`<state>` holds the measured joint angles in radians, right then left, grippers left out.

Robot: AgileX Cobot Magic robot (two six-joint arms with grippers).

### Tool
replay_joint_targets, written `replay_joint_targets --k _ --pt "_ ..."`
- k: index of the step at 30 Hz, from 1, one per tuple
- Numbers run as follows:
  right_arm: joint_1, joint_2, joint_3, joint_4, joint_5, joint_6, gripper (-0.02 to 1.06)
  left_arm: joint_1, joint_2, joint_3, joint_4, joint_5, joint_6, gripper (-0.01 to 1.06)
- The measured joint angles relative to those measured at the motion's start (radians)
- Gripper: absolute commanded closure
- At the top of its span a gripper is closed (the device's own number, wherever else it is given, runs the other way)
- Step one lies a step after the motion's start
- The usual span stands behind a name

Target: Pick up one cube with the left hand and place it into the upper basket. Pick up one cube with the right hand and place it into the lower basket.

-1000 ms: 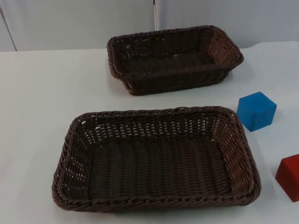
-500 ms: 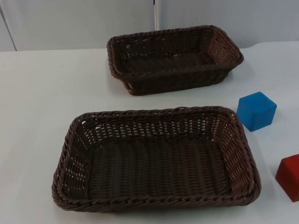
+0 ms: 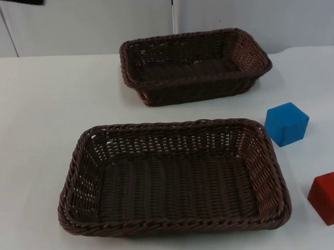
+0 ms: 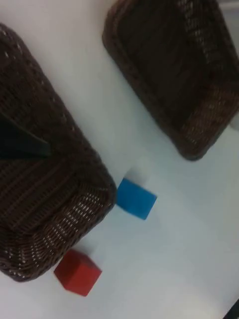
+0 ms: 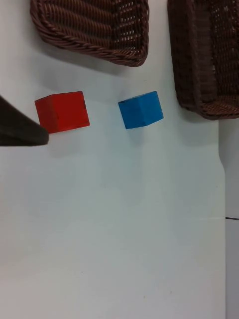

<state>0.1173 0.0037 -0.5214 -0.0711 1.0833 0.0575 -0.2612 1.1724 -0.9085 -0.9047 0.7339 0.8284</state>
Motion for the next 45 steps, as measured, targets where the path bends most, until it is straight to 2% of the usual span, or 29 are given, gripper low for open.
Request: replay_joint_targets --k 5,11,22,31,45 --pt "0.000 0.000 0.000 0.000 0.000 0.000 -0.01 -0.129 0.086 0.000 0.022 -0.076 0.000 0.12" --pt "0.000 0.000 0.000 0.000 0.000 0.000 -0.01 -0.188 0.159 -0.035 0.052 -0.094 -0.010 0.12" --pt "0.000 0.000 0.000 0.000 0.000 0.000 -0.01 -0.325 0.337 -0.256 0.248 -0.097 -0.151 0.12" --pt "0.000 0.000 0.000 0.000 0.000 0.000 -0.01 -0.395 0.512 -0.395 0.324 -0.093 -0.167 0.12" --pt "0.000 0.000 0.000 0.000 0.000 0.000 -0.01 -0.459 0.777 -0.571 0.346 -0.093 -0.167 0.12"
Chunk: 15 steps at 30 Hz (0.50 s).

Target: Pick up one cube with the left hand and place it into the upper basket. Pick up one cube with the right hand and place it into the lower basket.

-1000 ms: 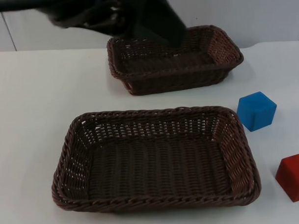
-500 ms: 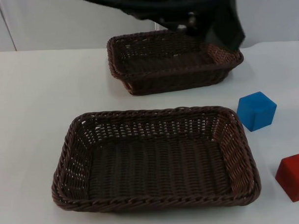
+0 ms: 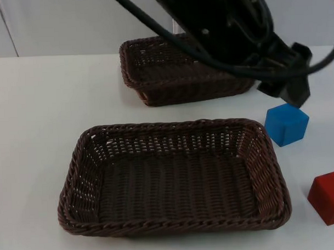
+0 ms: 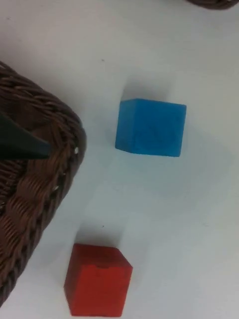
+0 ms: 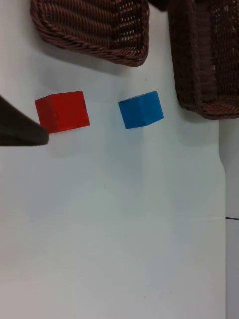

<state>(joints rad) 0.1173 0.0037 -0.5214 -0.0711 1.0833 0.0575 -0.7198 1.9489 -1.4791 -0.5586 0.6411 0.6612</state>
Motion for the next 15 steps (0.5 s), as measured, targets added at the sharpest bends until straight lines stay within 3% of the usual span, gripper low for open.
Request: replay_joint_targets --k 15 --pt "0.000 0.000 0.000 0.000 0.000 0.000 -0.01 -0.072 0.236 -0.250 0.066 -0.026 0.019 0.12"
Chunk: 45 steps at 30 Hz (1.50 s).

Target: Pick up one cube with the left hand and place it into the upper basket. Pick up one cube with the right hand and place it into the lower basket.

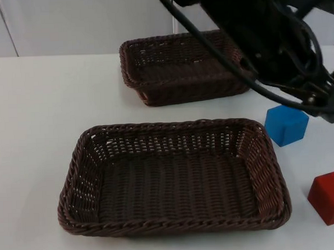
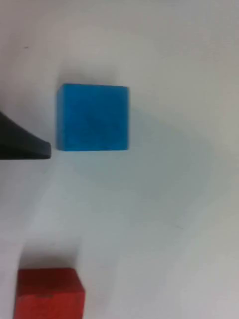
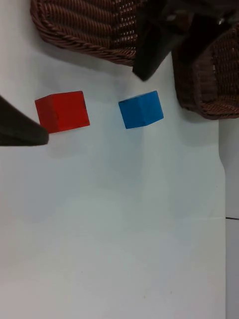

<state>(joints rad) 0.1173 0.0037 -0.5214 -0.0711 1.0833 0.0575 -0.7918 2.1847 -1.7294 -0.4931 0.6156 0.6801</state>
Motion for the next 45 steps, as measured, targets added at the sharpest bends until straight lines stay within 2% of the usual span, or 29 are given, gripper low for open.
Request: replay_joint_targets --k 16,23,32,39,45 --pt "0.000 0.000 0.000 0.000 0.000 0.000 -0.01 -0.013 0.234 -0.242 0.027 -0.022 0.004 0.12" --pt "0.000 0.000 0.000 0.000 0.000 0.000 -0.01 -0.013 0.272 -0.253 0.038 -0.081 0.002 0.12" --pt "0.000 0.000 0.000 0.000 0.000 0.000 -0.01 0.013 0.297 -0.254 0.043 -0.103 -0.002 0.12" --pt "0.000 0.000 0.000 0.000 0.000 0.000 -0.01 0.041 0.301 -0.254 0.042 -0.151 -0.004 0.12" --pt "0.000 0.000 0.000 0.000 0.000 0.000 -0.01 0.046 0.320 -0.254 0.042 -0.153 -0.004 0.12"
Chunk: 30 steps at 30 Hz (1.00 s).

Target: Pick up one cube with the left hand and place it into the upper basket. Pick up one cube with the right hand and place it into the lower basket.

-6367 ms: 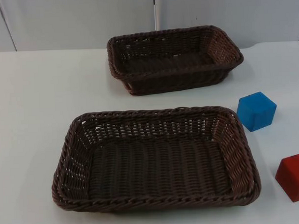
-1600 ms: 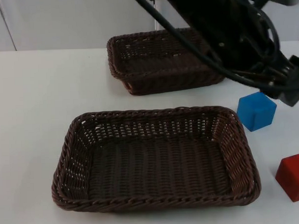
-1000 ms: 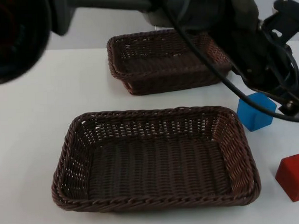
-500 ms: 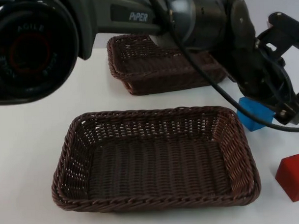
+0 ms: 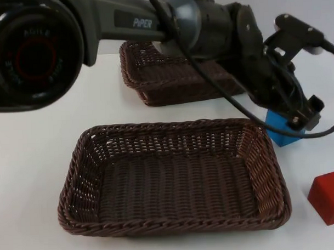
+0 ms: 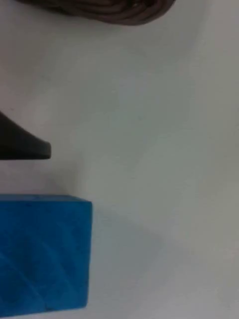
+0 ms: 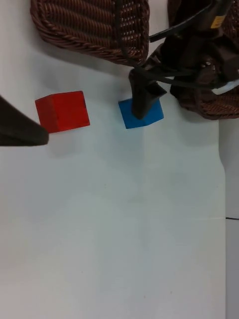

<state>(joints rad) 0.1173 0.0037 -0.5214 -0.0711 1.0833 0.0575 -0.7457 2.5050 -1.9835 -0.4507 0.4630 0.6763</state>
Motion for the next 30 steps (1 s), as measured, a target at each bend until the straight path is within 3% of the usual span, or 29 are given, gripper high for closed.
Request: replay_joint_targets --k 30 --pt "0.000 0.000 0.000 0.000 0.000 0.000 -0.01 0.002 0.072 -0.013 -0.056 -0.045 0.055 0.14"
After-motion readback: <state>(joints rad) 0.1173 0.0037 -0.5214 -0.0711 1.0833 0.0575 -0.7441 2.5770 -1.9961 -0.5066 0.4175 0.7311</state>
